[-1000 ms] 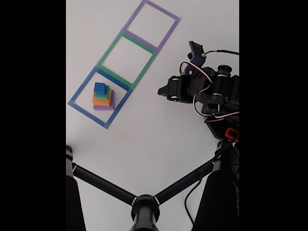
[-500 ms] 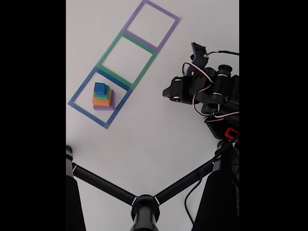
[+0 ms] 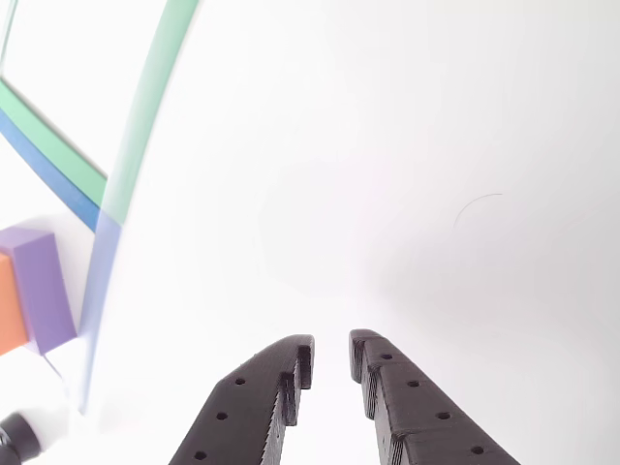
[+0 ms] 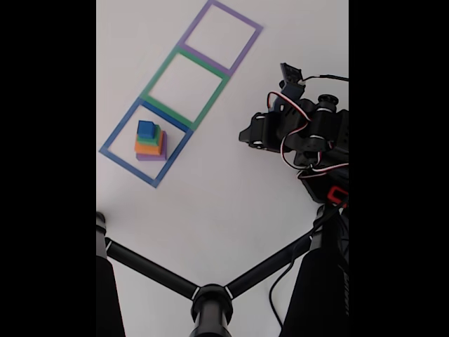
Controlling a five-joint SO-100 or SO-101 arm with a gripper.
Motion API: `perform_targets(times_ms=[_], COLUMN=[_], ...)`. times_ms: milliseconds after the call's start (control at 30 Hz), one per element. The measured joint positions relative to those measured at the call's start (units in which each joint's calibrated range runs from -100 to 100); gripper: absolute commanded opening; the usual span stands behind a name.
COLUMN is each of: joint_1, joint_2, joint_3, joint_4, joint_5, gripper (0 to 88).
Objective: Tower of hanoi
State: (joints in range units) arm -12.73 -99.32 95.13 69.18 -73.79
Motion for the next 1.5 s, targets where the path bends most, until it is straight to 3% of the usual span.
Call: perform_targets(times_ms=[1500], joint_1=[0.0], joint_2=[-0.1], joint_3=[0.0], joint_4=[0.0], joint_5=[-0.4], gripper=[1.4])
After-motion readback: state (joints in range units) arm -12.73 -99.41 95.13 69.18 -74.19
